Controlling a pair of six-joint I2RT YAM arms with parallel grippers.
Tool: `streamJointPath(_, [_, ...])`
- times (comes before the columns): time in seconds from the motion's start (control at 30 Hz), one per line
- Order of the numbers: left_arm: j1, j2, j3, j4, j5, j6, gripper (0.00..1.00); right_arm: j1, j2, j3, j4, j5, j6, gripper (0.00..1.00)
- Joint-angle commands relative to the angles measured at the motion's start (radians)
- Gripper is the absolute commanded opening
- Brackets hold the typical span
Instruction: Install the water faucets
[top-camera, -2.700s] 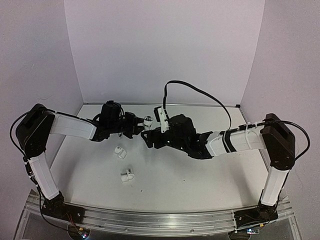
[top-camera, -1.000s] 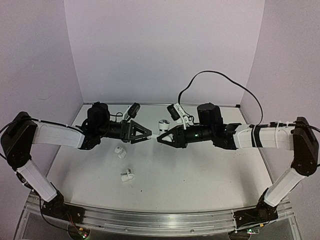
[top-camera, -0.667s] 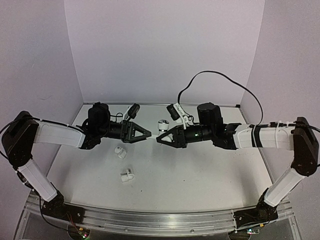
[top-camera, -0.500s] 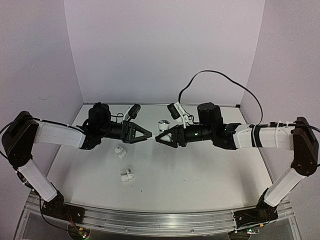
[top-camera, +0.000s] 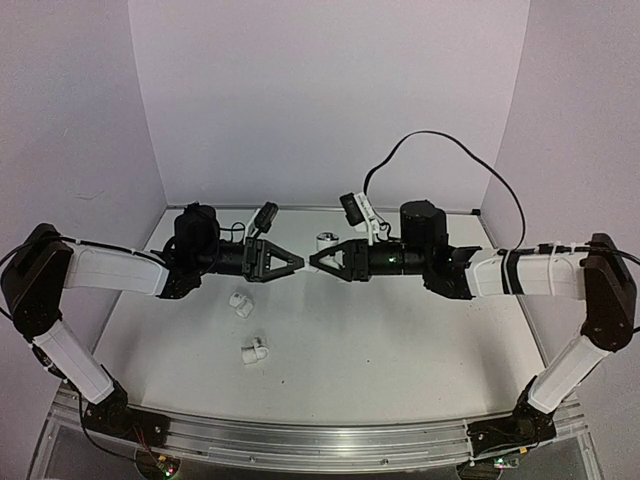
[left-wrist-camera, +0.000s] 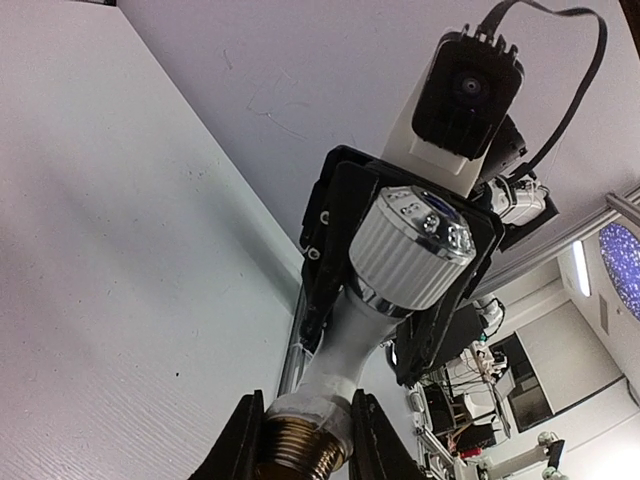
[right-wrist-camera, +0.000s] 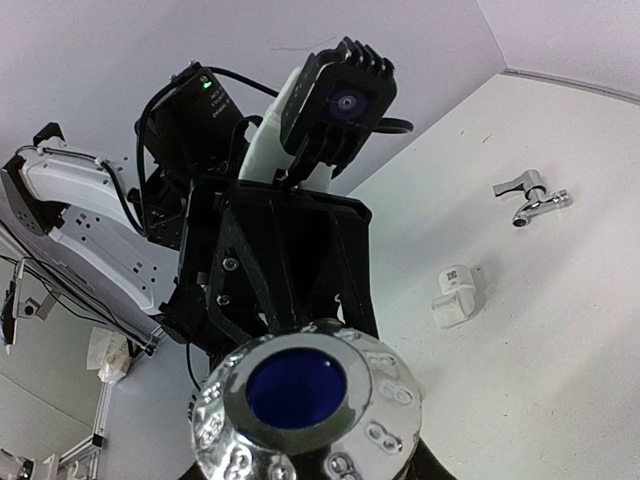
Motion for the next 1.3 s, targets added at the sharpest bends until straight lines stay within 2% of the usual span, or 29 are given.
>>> streamJointPath(0.0, [-0.002, -0.051, 0.016, 0.085, -0.056, -0.015, 0.0, 0.006, 0.03, 0.001, 0.072, -0.02, 0.002, 0.52])
streamJointPath(0.1, [-0.002, -0.042, 0.018, 0.091, -0.059, -0.027, 0.0, 0.01, 0.041, 0.006, 0.076, -0.031, -0.006, 0.54])
streamJointPath(0.17, [-0.002, -0.038, 0.018, 0.092, -0.062, -0.032, 0.0, 0.011, 0.047, 0.012, 0.082, -0.038, -0.006, 0.5])
streamJointPath(0.23, [-0.002, -0.037, 0.015, 0.093, -0.061, -0.033, 0.0, 0.013, 0.046, 0.011, 0.087, -0.028, -0.006, 0.36])
streamJointPath(0.3, [-0.002, -0.038, 0.008, 0.093, -0.06, -0.035, 0.0, 0.013, 0.031, -0.002, 0.09, 0.006, -0.012, 0.33])
streamJointPath(0.33, [-0.002, -0.038, 0.005, 0.093, -0.06, -0.035, 0.0, 0.013, 0.022, -0.009, 0.094, 0.018, -0.015, 0.26])
streamJointPath(0.4, [-0.002, -0.039, 0.0, 0.093, -0.058, -0.036, 0.0, 0.012, 0.007, -0.021, 0.097, 0.045, -0.017, 0.06])
streamJointPath(0.43, [-0.002, -0.039, -0.001, 0.094, -0.058, -0.035, 0.0, 0.013, 0.004, -0.023, 0.097, 0.057, -0.013, 0.02])
streamJointPath(0.5, [-0.002, -0.038, -0.001, 0.095, -0.058, -0.035, 0.0, 0.013, 0.001, -0.025, 0.098, 0.071, -0.008, 0.0])
streamJointPath(0.53, [-0.002, -0.036, -0.001, 0.095, -0.057, -0.035, 0.0, 0.013, 0.001, -0.025, 0.099, 0.072, -0.008, 0.02])
streamJointPath(0.57, [-0.002, -0.033, 0.001, 0.095, -0.056, -0.035, 0.0, 0.013, 0.001, -0.026, 0.102, 0.071, -0.006, 0.09])
streamJointPath(0.63, [-0.003, -0.029, 0.003, 0.095, -0.054, -0.036, 0.0, 0.013, -0.003, -0.027, 0.106, 0.077, -0.003, 0.34])
streamJointPath(0.67, [-0.003, -0.029, 0.003, 0.095, -0.053, -0.036, 0.0, 0.013, -0.006, -0.03, 0.109, 0.084, 0.001, 0.4])
streamJointPath(0.8, [-0.002, -0.032, -0.002, 0.096, -0.052, -0.036, 0.0, 0.012, -0.005, -0.027, 0.115, 0.097, 0.009, 0.58])
streamJointPath(0.87, [-0.002, -0.033, -0.002, 0.096, -0.051, -0.037, 0.0, 0.013, 0.002, -0.025, 0.122, 0.091, 0.018, 0.61])
streamJointPath(0.9, [-0.002, -0.033, -0.001, 0.097, -0.05, -0.038, 0.0, 0.013, 0.007, -0.024, 0.124, 0.096, 0.028, 0.57])
streamJointPath(0.93, [-0.002, -0.034, -0.002, 0.097, -0.049, -0.038, 0.0, 0.01, 0.008, -0.024, 0.128, 0.106, 0.038, 0.46])
streamJointPath(0.97, [-0.002, -0.035, -0.003, 0.097, -0.048, -0.037, 0.0, 0.011, 0.01, -0.024, 0.13, 0.123, 0.054, 0.28])
streamJointPath(1.0, [-0.002, -0.035, -0.003, 0.098, -0.045, -0.036, 0.0, 0.01, 0.01, -0.024, 0.131, 0.138, 0.072, 0.16])
streamJointPath(1.07, [-0.002, -0.03, -0.003, 0.099, -0.037, -0.039, 0.0, 0.01, 0.007, -0.021, 0.134, 0.152, 0.106, 0.03])
streamJointPath(1.1, [-0.002, -0.028, -0.002, 0.098, -0.031, -0.04, 0.0, 0.01, 0.003, -0.022, 0.136, 0.168, 0.137, 0.0])
streamJointPath(1.27, [-0.002, -0.022, -0.001, 0.1, -0.019, -0.042, 0.0, -0.017, -0.043, -0.081, 0.15, 0.222, 0.255, 0.0])
